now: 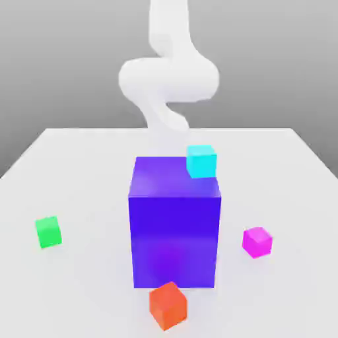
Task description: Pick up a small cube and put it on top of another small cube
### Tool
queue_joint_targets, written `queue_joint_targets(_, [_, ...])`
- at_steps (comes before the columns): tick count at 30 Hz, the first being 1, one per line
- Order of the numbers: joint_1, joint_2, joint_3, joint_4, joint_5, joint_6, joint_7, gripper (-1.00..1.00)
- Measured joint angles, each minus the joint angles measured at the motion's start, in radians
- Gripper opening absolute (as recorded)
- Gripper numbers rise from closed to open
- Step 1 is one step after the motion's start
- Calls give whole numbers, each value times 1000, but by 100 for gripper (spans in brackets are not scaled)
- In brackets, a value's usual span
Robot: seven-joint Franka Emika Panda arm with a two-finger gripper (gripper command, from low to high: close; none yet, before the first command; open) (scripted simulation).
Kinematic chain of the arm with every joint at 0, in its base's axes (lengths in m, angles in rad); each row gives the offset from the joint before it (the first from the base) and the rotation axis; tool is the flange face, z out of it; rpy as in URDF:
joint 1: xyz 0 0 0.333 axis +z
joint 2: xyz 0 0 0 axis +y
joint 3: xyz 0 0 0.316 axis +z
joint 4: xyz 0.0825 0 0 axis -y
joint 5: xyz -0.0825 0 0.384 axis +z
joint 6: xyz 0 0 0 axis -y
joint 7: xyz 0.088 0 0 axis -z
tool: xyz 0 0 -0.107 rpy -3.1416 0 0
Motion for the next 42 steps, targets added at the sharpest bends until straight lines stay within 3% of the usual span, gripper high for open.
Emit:
queue_joint_targets(11, [186,315,98,-254,142,235,-1,0])
queue_joint_targets(19, [286,536,228,-437,160,409,62,0])
queue_joint_targets(22, [306,618,279,-507,112,478,124,0])
queue_joint_targets(26, [324,733,289,-558,-47,572,256,0])
queue_joint_targets(30, [389,858,172,-535,-228,668,383,0])
queue_joint_targets(33, [503,951,48,-519,-278,745,425,0])
queue_joint_targets(34, [533,981,18,-514,-284,770,433,-100])
queue_joint_targets(42, [526,968,26,-516,-283,760,430,-100])
